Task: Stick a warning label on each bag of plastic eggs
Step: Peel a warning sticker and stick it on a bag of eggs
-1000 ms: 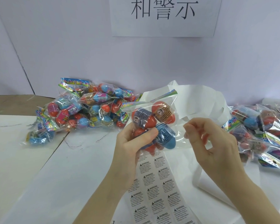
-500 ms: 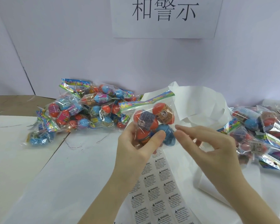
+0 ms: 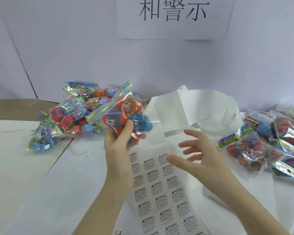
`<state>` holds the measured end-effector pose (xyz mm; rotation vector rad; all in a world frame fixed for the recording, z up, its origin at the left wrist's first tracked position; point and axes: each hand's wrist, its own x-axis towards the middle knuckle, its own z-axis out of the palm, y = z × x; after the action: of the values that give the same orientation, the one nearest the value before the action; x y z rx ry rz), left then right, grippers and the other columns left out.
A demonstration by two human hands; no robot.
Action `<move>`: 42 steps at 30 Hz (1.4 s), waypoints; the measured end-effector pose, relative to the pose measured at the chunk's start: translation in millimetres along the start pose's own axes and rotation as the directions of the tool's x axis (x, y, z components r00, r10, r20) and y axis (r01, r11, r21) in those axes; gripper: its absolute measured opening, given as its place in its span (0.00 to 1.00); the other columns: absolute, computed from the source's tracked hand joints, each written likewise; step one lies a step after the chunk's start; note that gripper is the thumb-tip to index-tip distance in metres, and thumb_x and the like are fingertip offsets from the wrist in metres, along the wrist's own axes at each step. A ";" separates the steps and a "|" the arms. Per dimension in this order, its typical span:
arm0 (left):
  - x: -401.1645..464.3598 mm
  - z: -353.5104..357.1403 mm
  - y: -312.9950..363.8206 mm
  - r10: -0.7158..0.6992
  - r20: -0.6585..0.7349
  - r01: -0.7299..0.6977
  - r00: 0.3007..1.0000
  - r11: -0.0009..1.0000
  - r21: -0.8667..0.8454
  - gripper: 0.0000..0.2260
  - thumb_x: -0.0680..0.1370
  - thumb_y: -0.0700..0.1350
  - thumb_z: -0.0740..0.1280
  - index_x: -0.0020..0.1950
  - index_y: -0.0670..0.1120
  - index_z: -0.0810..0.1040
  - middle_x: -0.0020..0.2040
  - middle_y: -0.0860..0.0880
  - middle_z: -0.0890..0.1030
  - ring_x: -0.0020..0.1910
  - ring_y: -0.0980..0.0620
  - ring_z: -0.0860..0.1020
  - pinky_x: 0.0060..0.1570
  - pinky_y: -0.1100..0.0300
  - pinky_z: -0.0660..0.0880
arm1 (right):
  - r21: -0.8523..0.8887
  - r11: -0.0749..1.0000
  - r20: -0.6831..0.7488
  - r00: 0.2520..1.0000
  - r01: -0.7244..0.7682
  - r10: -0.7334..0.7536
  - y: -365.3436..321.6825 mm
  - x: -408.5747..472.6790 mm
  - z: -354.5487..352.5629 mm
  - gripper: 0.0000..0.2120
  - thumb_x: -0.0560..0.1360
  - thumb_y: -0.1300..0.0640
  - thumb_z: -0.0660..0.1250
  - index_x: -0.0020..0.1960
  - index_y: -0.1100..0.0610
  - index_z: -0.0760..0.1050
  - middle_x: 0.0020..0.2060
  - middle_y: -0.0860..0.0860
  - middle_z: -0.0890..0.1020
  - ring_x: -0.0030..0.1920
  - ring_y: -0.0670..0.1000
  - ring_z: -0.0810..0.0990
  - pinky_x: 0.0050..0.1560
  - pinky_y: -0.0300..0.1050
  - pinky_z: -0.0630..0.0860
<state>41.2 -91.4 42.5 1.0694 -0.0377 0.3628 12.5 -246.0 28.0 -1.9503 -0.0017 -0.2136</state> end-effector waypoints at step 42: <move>-4.3 -0.4 -6.3 -0.511 0.312 0.566 0.801 0.815 -0.120 0.11 0.69 0.47 0.65 0.41 0.45 0.86 0.47 0.42 0.82 0.47 0.44 0.80 0.50 0.51 0.78 | -0.658 0.608 -0.108 0.744 0.444 -0.660 10.8 2.8 5.4 0.12 0.65 0.53 0.72 0.48 0.54 0.83 0.43 0.50 0.81 0.47 0.50 0.69 0.45 0.45 0.60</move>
<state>39.0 -94.9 36.1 0.8662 -0.0065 -0.3079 17.1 -245.4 16.5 -2.4698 -0.3782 -1.1075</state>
